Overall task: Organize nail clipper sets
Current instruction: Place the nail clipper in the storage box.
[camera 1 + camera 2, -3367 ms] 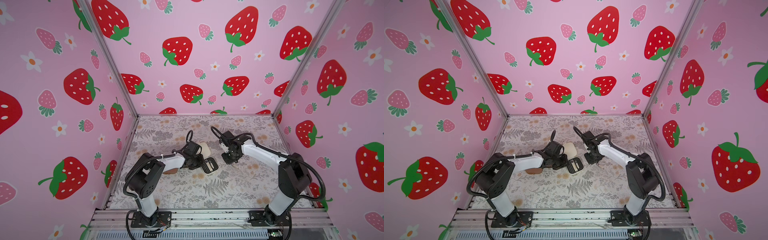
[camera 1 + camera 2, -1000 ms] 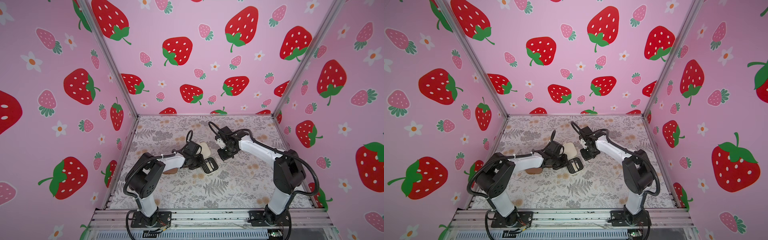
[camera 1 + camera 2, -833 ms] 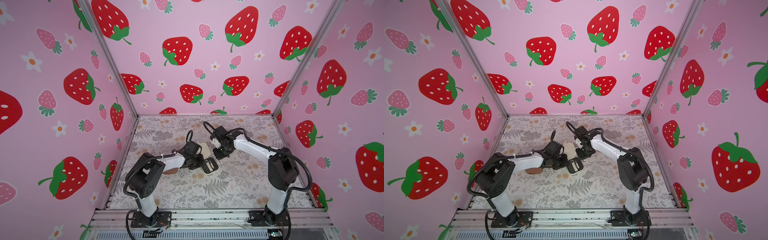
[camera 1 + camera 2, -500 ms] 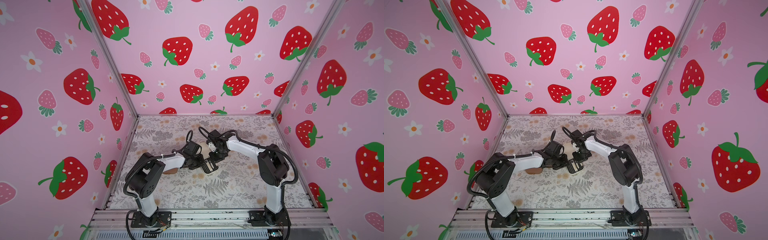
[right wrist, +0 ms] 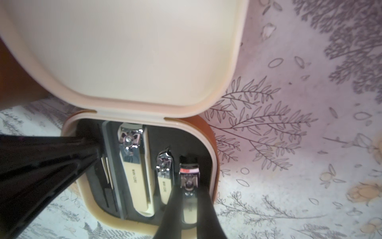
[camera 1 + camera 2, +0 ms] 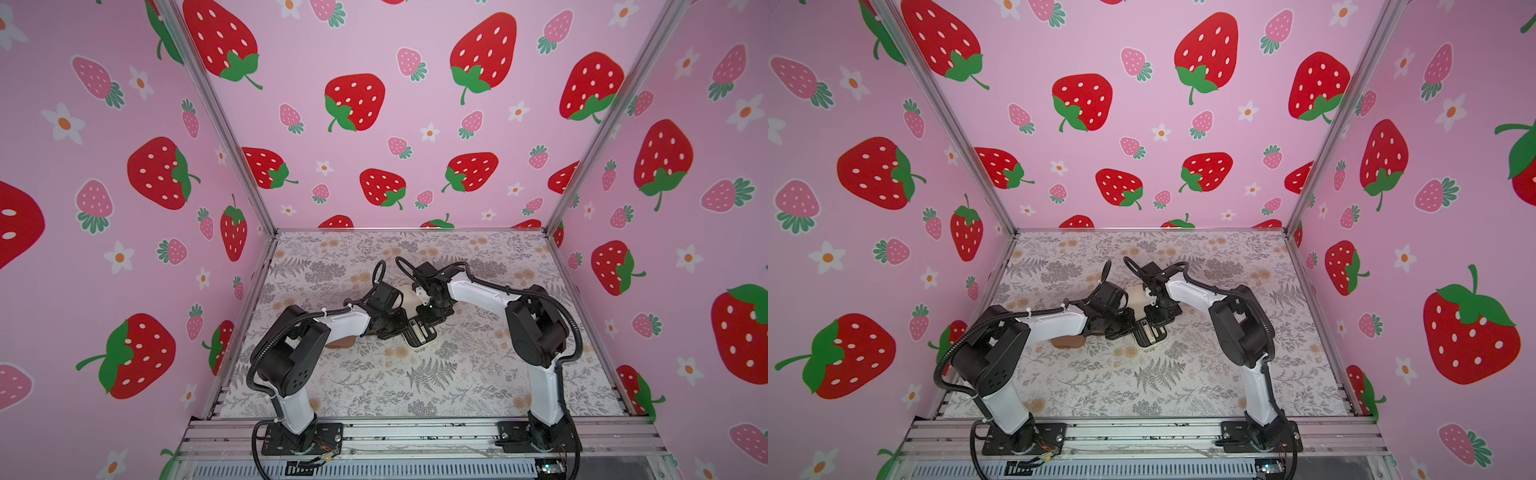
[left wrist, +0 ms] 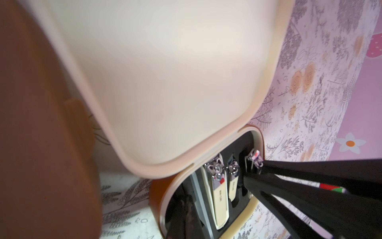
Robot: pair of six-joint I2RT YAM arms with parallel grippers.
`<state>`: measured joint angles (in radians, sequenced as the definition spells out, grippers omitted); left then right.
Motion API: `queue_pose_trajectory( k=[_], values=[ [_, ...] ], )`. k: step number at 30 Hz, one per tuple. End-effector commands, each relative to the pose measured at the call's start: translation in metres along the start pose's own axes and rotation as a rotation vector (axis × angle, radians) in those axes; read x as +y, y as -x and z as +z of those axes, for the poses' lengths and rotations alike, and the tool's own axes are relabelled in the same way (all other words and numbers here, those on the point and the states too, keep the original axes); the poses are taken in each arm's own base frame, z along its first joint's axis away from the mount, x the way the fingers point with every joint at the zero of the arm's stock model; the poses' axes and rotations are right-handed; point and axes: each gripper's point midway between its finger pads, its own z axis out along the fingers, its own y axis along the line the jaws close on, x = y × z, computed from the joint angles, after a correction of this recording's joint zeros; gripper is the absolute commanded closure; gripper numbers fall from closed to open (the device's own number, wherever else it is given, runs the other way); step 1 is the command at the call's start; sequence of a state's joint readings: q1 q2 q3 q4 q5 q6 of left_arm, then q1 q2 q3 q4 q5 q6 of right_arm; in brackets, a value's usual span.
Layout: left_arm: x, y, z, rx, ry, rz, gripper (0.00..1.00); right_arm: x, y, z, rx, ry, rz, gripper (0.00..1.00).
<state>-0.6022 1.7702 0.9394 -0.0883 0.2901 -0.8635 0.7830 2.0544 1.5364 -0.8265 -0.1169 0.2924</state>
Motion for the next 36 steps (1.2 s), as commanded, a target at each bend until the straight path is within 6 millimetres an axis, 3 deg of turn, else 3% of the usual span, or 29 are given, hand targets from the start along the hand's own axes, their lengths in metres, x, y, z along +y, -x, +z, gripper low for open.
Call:
queue_pose_trajectory(
  k=[1,11,24,36],
  values=[
    [0.012,-0.005,0.006,0.031,0.047,-0.015,1.0,0.001,0.004,0.005,0.003,-0.011,0.016,0.93],
    [0.013,-0.006,0.007,0.033,0.049,-0.016,1.0,-0.005,-0.01,0.02,0.059,-0.044,0.037,0.93],
    [0.013,-0.006,0.007,0.033,0.047,-0.016,1.0,-0.016,-0.051,0.039,0.203,-0.169,0.029,0.93],
    [0.014,-0.007,0.006,0.029,0.046,-0.017,1.0,0.004,-0.075,0.045,0.257,-0.138,0.039,0.92]
  ],
)
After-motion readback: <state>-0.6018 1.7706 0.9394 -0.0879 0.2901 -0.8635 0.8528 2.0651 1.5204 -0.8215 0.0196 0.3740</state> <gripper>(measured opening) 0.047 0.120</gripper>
